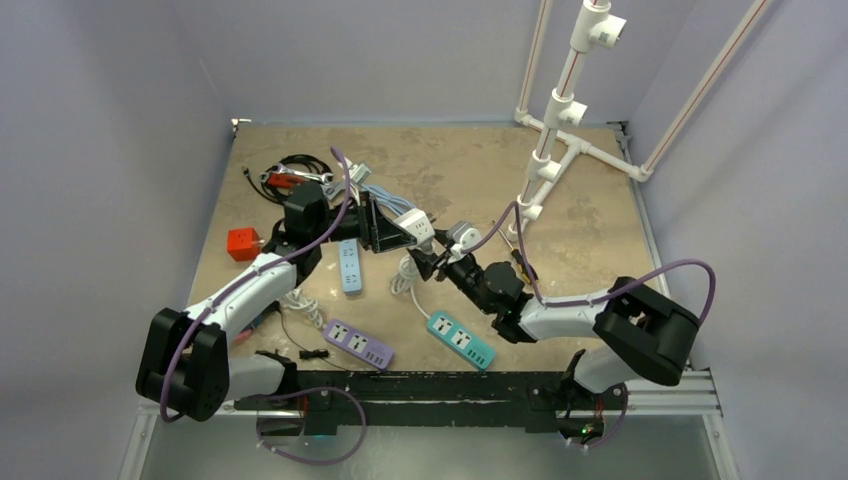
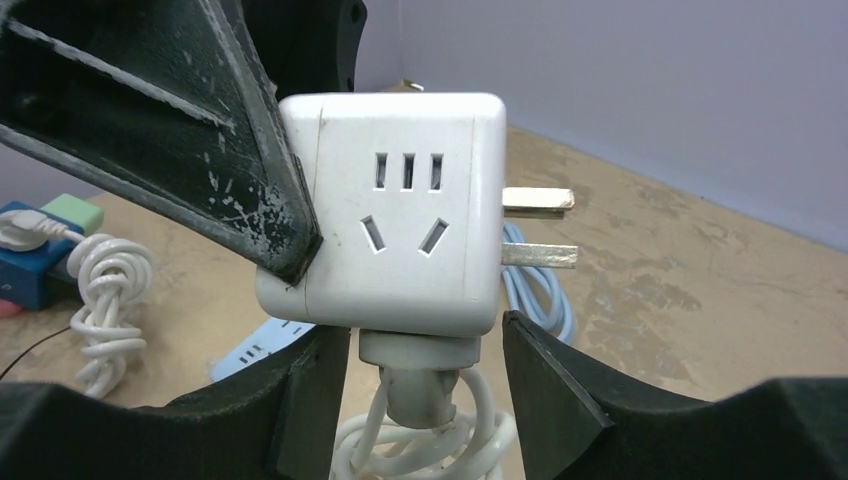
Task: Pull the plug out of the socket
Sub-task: Remove the plug from the socket.
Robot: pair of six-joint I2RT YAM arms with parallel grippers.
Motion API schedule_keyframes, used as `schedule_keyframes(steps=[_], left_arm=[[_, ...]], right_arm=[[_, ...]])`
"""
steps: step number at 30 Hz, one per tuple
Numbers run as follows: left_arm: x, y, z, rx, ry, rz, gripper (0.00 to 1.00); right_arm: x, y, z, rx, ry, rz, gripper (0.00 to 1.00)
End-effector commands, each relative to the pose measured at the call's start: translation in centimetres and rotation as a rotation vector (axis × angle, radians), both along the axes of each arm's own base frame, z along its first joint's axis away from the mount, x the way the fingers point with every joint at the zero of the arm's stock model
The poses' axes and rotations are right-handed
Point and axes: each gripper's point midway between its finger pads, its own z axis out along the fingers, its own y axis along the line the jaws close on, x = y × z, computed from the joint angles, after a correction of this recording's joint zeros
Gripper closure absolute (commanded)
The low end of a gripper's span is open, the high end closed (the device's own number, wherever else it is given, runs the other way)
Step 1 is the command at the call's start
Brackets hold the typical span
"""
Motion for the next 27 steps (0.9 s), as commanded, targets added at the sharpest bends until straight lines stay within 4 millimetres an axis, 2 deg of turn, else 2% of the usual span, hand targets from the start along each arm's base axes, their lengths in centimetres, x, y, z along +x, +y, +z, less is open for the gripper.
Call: schedule_keyframes(steps=[1, 3, 4, 7, 10, 14, 19, 23, 27], left_arm=[[-1.3, -0.4, 3.8, -0.085, -0.127, -0.072, 1.0], [-1.4, -0.3, 4.0, -0.088, -0.132, -0.073, 1.0], [-1.4, -0.3, 4.0, -0.088, -0.133, -0.073, 1.0], [-1.4, -0.3, 4.1, -0.088, -0.141, -0.067, 1.0], [-0.7, 0.1, 4.4, -0.071, -0.173, -0.01, 1.0], [1.4, 1.9, 3.9, 0.064, -0.253, 0.158, 1.0], [2.5, 3.6, 4.1, 0.135, -0.304, 0.286, 1.0], [2.1, 3.0, 4.2, 0.108, -0.286, 0.242, 1.0], [0.5, 1.8, 5.5, 0.006, -0.261, 0.13, 1.0]], right_arm=[[1.4, 0.4, 2.2, 0.038, -0.04, -0.059, 0.43], [1.3, 0.3, 2.3, 0.04, -0.041, -0.062, 0.49], [1.2, 0.1, 2.5, 0.046, -0.047, -0.062, 0.58], [1.3, -0.3, 2.7, 0.049, -0.049, -0.082, 0.99], [1.2, -0.3, 2.8, 0.051, -0.049, -0.078, 1.0], [0.4, -0.3, 3.6, 0.095, -0.028, -0.047, 1.0], [-1.8, 1.0, 4.0, 0.112, -0.01, 0.007, 1.0], [-2.1, 1.8, 3.3, 0.072, -0.029, 0.007, 1.0], [-0.7, 1.1, 1.4, 0.047, -0.011, -0.089, 1.0]])
